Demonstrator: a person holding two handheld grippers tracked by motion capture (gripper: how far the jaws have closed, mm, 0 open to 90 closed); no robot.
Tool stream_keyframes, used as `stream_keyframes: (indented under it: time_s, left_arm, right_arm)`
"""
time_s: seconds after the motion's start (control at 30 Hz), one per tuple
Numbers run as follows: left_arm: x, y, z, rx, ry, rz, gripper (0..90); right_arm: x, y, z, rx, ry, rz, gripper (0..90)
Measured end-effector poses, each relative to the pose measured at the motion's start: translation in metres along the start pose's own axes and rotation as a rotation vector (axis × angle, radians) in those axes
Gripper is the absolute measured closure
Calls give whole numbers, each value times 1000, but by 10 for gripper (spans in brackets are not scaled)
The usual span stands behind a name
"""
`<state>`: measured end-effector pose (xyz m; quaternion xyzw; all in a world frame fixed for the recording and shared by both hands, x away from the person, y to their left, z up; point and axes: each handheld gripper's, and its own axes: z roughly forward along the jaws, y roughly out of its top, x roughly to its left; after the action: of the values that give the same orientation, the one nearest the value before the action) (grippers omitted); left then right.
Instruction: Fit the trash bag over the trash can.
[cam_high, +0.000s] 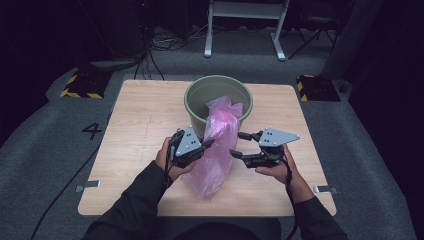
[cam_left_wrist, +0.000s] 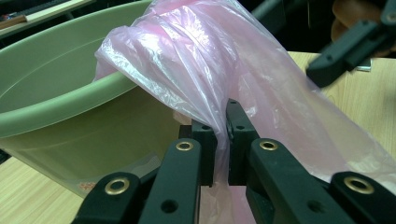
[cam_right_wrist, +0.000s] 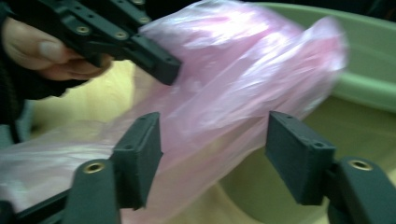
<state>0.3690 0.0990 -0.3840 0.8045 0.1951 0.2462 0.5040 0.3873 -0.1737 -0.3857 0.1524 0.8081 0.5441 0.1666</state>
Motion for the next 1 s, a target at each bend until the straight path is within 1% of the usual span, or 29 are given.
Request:
stream_keyframes:
  time_s: [0.03,0.07,0.1,0.13,0.2,0.27,0.33,0.4,0.43,0.5,0.63,0.7,0.77,0.83,0.9,0.93,0.97,1.0]
  left_arm:
    - [0,0,1,-1,-2,1,846]
    - [-1,1,2,-1,-1,1,845]
    - [-1,1,2,0,-1,2,841]
    - [-1,1,3,-1,-3,4,838]
    - [0,1,4,-2,-1,4,831]
    - [1,0,4,1,4,-2,810]
    - [2,-1,3,-2,13,-12,764]
    - [3,-1,2,-13,22,-30,678]
    - [4,-1,1,-20,24,-40,632]
    - [5,-1,-2,-29,57,-61,482]
    - [8,-1,-9,-48,49,-74,374]
    - [10,-2,-12,-42,53,-73,378]
    - [11,-3,-15,-47,48,-84,367]
    - [14,-3,-18,-53,43,-95,340]
    - [16,-4,-22,-69,47,-111,303]
    - [18,-4,-24,-80,41,-123,285]
    - [19,-4,-26,-80,27,-134,285]
    - [20,-4,-27,-75,26,-133,284]
  right_arm:
    - [1,-1,2,-4,9,3,435]
    - [2,-2,4,-3,4,-4,474]
    - [3,-3,6,4,1,-12,532]
    - [4,-4,8,8,7,-17,580]
    - [5,-6,11,4,2,-27,691]
    - [5,-7,13,2,1,-34,765]
    - [5,-8,14,-15,-9,-40,833]
    - [5,-7,12,-39,-13,-41,880]
    - [5,-7,11,-51,-16,-38,891]
    - [4,-5,8,-69,-27,-40,895]
    - [1,-1,1,-106,-49,-45,899]
    - [-2,3,-3,-120,-62,-51,899]
    - [-6,6,-7,-133,-71,-44,899]
    - [-10,10,-9,-139,-81,-41,900]
    - [-13,13,-10,-141,-87,-43,900]
    - [-14,14,-10,-138,-102,-47,900]
    - [-16,15,-11,-138,-110,-48,900]
    - [-18,16,-11,-143,-111,-46,899]
